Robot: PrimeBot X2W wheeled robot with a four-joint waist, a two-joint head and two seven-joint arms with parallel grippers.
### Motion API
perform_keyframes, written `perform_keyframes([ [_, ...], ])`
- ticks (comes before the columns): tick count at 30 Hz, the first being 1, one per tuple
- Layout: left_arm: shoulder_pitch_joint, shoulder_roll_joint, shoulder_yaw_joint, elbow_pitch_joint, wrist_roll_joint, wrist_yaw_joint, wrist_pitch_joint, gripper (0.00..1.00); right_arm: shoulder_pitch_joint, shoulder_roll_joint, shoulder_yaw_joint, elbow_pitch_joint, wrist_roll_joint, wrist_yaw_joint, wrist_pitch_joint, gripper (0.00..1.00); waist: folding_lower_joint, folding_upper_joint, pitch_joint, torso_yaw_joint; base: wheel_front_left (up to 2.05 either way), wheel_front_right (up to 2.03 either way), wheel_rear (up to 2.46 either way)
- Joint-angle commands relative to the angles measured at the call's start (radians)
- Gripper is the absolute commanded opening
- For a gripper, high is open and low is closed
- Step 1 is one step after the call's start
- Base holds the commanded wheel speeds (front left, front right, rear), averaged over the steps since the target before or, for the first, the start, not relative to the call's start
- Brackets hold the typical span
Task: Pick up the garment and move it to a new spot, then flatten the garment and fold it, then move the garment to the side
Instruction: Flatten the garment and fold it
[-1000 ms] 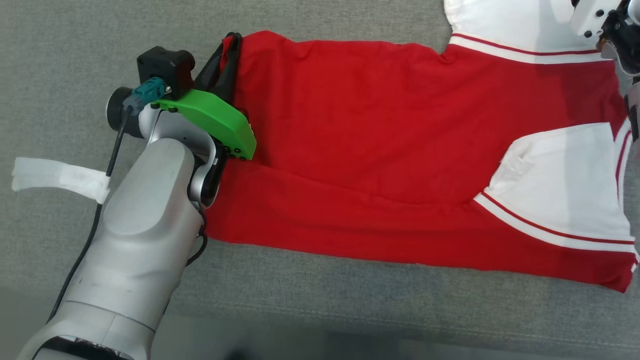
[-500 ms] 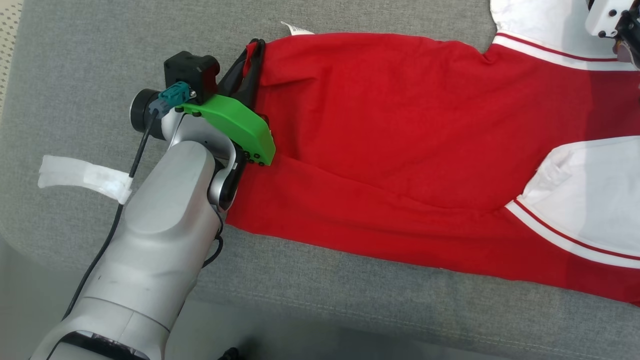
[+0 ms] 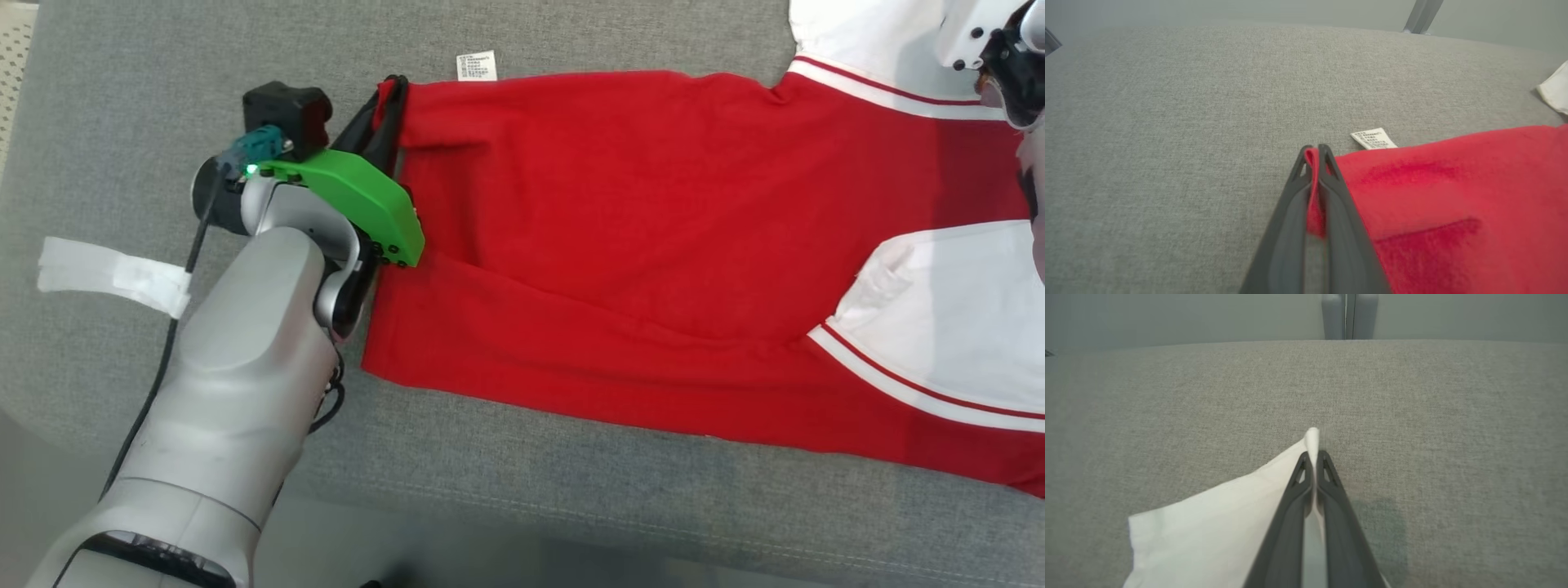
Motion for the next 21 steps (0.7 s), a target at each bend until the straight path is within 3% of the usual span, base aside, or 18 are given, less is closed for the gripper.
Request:
perform_keyframes([
  [1,-0.026,0.017,0.016,0.013,-0.022,-0.009,0.013,0.00,-0.014,0.007,0.004,0.002,0.018,0.000,-0.018,0.00,0.0000,0.0000,-0.010,-0.023,0.00,0.00,0.00],
  [9,-0.042,0.074,0.061,0.061,-0.084,-0.026,0.048,0.00,0.045,0.025,0.115,-0.090,0.169,0.000,-0.040,0.00,0.0000,0.0000,-0.052,-0.106,0.00,0.00,0.00],
  [21,0.054,0.147,0.043,0.028,-0.110,-0.042,0.039,0.00,0.280,-0.067,0.324,-0.427,0.471,0.000,-0.089,0.00,0.0000,0.0000,-0.139,-0.180,0.00,0.00,0.00],
])
